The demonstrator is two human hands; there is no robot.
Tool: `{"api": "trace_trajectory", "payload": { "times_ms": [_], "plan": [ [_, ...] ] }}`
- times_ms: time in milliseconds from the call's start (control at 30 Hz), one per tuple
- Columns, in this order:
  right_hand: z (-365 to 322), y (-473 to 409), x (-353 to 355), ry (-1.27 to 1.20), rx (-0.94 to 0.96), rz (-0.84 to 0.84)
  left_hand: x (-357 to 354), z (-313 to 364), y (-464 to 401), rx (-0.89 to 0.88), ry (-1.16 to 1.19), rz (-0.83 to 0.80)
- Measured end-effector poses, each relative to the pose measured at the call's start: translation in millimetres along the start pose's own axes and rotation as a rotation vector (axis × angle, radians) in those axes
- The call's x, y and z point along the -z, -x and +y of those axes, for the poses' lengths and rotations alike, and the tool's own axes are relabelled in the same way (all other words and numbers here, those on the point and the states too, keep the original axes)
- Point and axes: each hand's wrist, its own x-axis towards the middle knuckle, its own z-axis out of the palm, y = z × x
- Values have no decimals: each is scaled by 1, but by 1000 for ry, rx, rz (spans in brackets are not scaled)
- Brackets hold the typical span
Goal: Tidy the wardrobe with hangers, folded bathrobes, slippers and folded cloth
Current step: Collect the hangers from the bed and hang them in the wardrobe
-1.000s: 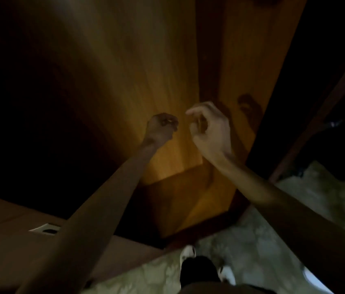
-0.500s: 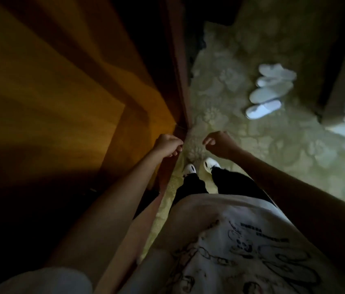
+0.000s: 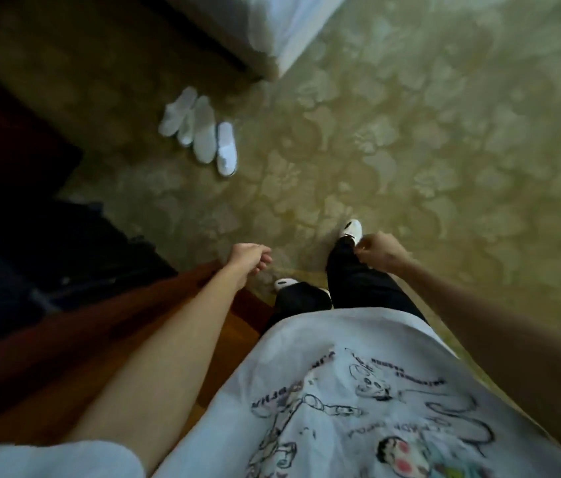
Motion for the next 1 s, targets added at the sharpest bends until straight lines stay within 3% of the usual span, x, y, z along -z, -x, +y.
{"api": "trace_trajectory", "payload": {
  "times_ms": [233, 433, 633, 867, 1000],
  "plan": [
    [142, 33, 21, -506, -360, 111, -134, 167, 20, -236, -390, -228],
    [215, 18, 72, -696, -488, 132, -208, 278, 25, -405, -601, -293],
    [190, -56, 201, -697, -338, 175, -207, 338, -6, -392, -595, -213],
    [110, -168, 390, -591, -12, 193, -189, 404, -66, -202, -524, -84],
    [93, -227, 491, -526, 28, 180, -188, 469, -97, -37, -485, -19]
  ]
}}
